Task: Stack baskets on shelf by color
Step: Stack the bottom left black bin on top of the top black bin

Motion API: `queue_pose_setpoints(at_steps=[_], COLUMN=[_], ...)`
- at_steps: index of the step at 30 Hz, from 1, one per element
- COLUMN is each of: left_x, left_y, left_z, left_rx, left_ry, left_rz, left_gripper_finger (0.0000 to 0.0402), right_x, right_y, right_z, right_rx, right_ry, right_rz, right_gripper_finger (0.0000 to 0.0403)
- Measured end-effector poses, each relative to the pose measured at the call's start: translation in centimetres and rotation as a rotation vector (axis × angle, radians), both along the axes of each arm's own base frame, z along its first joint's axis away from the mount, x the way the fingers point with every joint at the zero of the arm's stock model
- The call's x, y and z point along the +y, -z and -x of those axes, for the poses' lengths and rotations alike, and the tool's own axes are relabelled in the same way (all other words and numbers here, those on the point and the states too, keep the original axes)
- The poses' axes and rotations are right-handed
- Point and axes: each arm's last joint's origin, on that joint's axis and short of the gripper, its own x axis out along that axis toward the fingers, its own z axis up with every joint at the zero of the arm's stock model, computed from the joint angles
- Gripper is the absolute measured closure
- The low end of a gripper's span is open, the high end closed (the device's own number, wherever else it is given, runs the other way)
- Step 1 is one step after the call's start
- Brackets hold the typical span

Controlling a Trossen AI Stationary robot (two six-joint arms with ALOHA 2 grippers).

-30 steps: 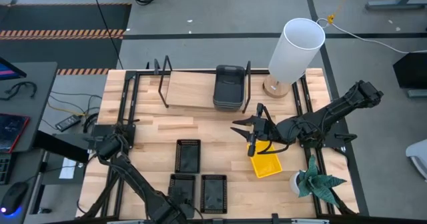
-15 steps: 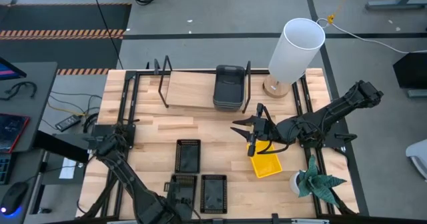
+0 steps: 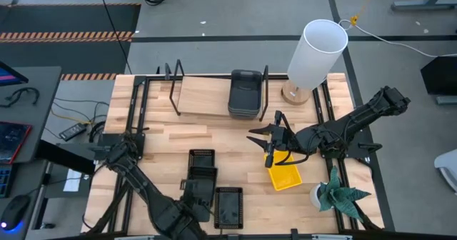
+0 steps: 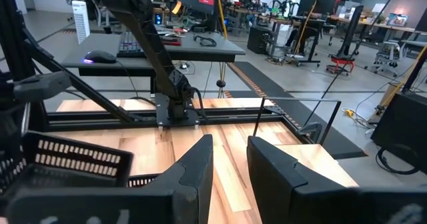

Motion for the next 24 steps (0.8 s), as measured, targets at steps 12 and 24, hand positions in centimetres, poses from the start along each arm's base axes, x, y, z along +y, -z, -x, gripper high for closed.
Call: queue_pose_setpoints(at_steps=[12, 24], left_x=[3.5, 4.3], left_y=[2.6, 3.4], left_z=[-2.4, -2.4], left_rx=[0.110, 0.131], left_ry=[0.019, 0.006], left_rz=[-0.087, -0.127], left_gripper_finger=[0.0385, 0.0385], right_x=[0.4, 0.8], right_y=[0.1, 0.1], right_z=[0.2, 0.3], right_rx=[0.011, 0.008], right_ry=[-0.017, -0.029], right_rz=[-0.010, -0.012], right_gripper_finger=[0.0305, 0.0305])
